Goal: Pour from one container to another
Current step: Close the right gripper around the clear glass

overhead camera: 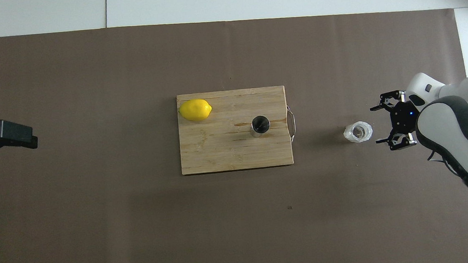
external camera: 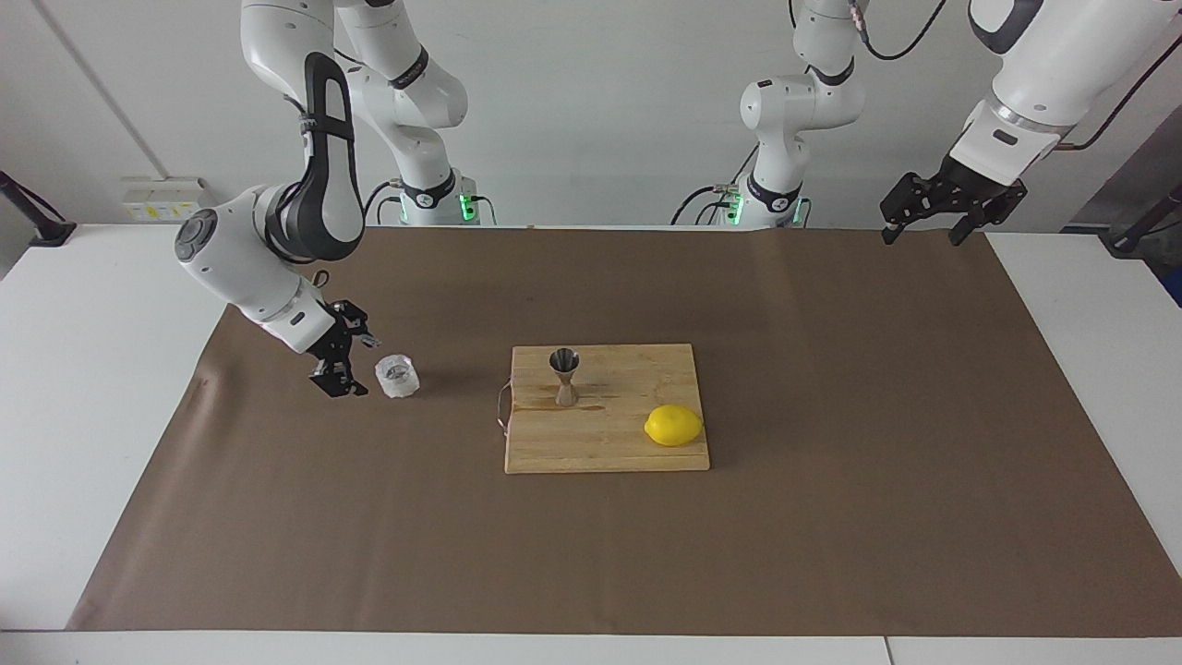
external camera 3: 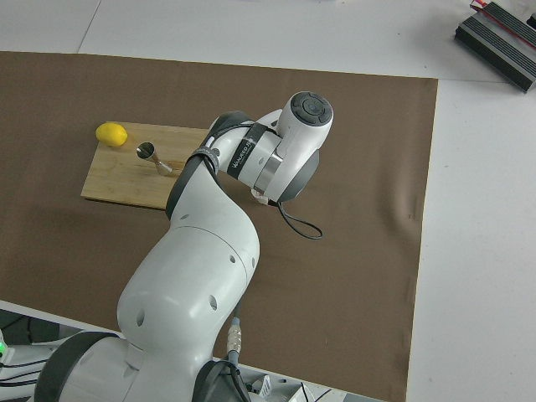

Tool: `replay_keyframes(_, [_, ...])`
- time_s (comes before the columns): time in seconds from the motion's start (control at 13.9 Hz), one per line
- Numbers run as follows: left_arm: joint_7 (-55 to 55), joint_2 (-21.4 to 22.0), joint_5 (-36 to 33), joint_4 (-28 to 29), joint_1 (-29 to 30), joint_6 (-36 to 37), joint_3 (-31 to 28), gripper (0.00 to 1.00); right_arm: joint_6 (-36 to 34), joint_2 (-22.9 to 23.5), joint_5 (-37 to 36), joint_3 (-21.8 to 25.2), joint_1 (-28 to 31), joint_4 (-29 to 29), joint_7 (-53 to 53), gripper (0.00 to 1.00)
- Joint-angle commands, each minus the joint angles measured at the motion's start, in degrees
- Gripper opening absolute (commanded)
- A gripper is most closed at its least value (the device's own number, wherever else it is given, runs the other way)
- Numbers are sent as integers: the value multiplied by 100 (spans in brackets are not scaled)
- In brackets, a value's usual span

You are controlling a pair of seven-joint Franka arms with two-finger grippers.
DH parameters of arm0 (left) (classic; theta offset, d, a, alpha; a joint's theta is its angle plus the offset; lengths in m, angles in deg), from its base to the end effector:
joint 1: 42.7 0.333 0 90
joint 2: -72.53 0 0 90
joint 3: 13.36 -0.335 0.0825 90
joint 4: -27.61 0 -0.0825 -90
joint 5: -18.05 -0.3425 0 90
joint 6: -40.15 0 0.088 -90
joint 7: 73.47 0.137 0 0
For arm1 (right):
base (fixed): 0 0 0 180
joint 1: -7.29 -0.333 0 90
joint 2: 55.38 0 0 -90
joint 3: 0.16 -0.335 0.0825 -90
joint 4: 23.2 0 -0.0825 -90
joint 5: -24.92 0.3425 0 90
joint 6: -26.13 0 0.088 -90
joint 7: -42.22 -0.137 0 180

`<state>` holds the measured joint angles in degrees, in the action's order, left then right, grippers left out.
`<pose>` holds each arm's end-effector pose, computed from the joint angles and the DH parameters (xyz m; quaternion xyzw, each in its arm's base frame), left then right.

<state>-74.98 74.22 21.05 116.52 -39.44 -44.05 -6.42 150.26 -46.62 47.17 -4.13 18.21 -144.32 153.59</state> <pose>0.4898 -0.0401 0.6279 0.9991 -0.0208 -0.0275 0.0231 0.5242 -0.0401 0.3542 -0.6918 -0.7025 -0.1113 0.1242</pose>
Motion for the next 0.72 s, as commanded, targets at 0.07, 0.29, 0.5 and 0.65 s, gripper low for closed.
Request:
replay_keyframes(0.07, [-59, 121, 51, 118, -9, 53, -35, 100, 208, -50, 543, -42, 60, -297, 657, 100])
replay_keyframes(0.29, [-59, 121, 51, 118, -9, 53, -35, 100, 357, 29, 771, -42, 34, -350, 867, 100])
replay_keyframes(0.5, [-59, 121, 51, 118, -9, 53, -35, 100, 410, 152, 1097, -42, 33, -508, 1123, 100])
replay_keyframes(0.65, [-59, 121, 51, 118, -9, 53, -35, 100, 542, 318, 1194, -42, 33, -509, 1272, 100])
